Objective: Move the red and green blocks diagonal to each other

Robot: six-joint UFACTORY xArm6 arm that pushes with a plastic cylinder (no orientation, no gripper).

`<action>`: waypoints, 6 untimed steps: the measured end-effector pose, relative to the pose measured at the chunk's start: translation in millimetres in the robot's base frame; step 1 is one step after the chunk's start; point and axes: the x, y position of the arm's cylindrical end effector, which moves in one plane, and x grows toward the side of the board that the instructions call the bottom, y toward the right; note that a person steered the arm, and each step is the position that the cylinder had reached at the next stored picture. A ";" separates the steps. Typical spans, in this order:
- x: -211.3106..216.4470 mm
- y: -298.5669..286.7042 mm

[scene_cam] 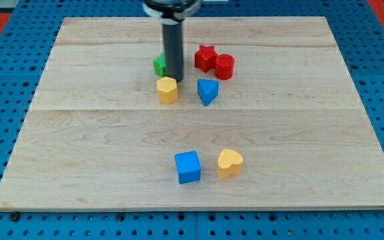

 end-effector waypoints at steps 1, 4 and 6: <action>-8.0 34.9; -63.7 9.2; -32.6 27.3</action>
